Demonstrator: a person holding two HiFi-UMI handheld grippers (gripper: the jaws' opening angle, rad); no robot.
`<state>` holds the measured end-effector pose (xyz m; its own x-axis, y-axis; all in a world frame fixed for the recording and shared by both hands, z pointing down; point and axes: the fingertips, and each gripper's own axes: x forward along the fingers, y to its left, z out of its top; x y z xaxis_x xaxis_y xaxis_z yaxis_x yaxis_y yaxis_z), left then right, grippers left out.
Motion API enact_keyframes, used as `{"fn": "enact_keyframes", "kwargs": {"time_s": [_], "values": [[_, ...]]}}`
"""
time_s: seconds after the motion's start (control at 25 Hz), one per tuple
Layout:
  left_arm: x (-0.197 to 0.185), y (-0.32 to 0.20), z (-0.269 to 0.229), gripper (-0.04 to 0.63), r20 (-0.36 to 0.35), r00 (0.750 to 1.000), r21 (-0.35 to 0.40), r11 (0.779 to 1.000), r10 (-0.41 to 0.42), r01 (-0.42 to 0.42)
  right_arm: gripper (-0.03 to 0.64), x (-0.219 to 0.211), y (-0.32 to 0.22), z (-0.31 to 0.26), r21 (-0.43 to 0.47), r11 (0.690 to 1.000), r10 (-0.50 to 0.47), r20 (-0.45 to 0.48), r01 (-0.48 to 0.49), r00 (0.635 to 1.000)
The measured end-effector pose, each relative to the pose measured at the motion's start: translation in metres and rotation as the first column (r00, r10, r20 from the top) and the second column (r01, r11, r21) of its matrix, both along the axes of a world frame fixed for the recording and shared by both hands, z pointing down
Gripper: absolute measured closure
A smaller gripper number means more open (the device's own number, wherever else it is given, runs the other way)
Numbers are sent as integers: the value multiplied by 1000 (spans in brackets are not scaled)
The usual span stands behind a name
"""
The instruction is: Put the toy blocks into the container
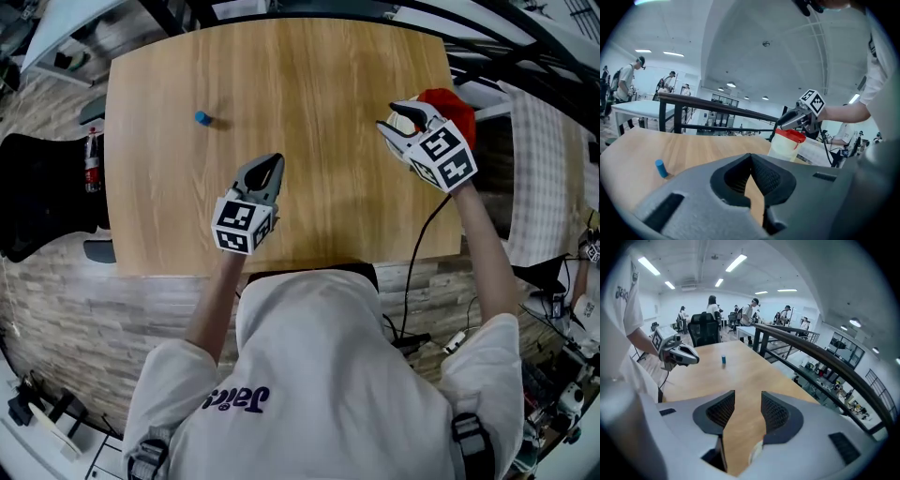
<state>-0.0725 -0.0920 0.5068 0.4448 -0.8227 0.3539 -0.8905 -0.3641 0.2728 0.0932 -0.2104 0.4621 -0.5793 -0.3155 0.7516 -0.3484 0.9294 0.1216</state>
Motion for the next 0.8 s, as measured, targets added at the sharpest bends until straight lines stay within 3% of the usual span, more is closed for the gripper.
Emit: {"fn": "enact_keyframes", "kwargs": {"time_s": [0.24,0.36,0.6,0.8], "values": [[-73,17,4,589,4,985,-12,985,-171,171,439,-114,50,52,-131,988,-55,160,76,986],[-102,24,7,589,9,971,-8,971,-239,239,439,-160,67,81,-180,981,-31,222,73,974],[-154,41,20,589,18,934,-28,933,-358,358,439,-245,55,126,-151,986,111,299,-68,948],[-185,43,27,589,4,902,-28,901,-432,432,439,-322,61,159,-193,980,101,317,-40,943]]}}
